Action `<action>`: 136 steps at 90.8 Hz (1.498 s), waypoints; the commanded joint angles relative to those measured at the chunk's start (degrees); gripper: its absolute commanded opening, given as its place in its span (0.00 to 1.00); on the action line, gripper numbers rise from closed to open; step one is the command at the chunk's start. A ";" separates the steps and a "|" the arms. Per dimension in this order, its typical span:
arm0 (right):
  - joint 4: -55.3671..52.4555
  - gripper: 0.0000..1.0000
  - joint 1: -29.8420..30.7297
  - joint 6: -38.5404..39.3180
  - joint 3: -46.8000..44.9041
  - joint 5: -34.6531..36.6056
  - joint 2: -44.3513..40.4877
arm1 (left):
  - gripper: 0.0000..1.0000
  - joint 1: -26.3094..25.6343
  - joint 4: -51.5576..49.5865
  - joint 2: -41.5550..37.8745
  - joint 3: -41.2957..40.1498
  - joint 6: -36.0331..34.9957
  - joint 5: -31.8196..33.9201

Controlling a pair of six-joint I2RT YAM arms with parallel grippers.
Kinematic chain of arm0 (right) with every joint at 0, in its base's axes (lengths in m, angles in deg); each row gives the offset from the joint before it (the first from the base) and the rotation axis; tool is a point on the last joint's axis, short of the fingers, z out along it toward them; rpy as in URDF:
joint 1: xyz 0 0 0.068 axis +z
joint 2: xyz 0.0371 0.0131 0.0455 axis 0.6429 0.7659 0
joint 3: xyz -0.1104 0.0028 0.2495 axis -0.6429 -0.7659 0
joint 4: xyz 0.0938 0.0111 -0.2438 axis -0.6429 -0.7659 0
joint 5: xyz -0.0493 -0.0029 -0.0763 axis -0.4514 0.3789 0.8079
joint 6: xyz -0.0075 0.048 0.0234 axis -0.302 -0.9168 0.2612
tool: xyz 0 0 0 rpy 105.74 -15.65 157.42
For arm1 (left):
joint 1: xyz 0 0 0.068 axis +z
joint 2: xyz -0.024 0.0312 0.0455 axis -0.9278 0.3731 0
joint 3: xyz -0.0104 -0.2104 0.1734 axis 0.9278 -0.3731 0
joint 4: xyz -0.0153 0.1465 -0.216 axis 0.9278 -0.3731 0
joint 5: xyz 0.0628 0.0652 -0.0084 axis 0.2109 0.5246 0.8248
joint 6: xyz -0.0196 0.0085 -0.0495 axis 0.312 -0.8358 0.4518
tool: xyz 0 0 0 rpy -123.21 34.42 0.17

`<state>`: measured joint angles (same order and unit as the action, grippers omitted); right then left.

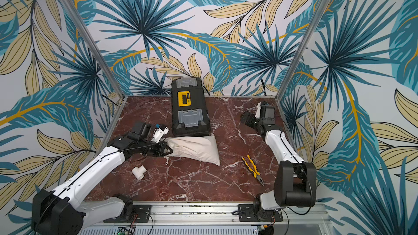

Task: Close the soil bag
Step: Adjust the soil bag at the center of the board.

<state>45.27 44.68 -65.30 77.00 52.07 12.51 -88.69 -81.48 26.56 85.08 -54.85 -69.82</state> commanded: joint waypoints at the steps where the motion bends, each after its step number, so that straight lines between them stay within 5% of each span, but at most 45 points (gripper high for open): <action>1: 0.76 0.99 1.12 -1.26 -0.89 1.31 -1.82 | 0.00 -0.27 -0.50 0.16 2.39 -0.34 -2.18; 51: -7.43 0.99 4.04 0.07 3.57 2.64 -9.34 | 0.00 -5.40 -0.83 7.67 16.54 4.32 -3.46; 107: -12.49 0.99 5.24 -1.52 6.96 -14.19 -18.89 | 0.00 -20.17 -2.64 27.43 41.68 15.84 4.76; 136: -17.17 0.83 7.24 -7.35 1.16 -20.42 -28.56 | 0.00 -21.75 -4.60 35.24 52.19 15.71 2.76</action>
<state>30.67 50.71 -68.73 81.70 35.26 -13.54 -110.24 -84.38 60.57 132.71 -38.61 -66.13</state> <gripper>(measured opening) 0.842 0.070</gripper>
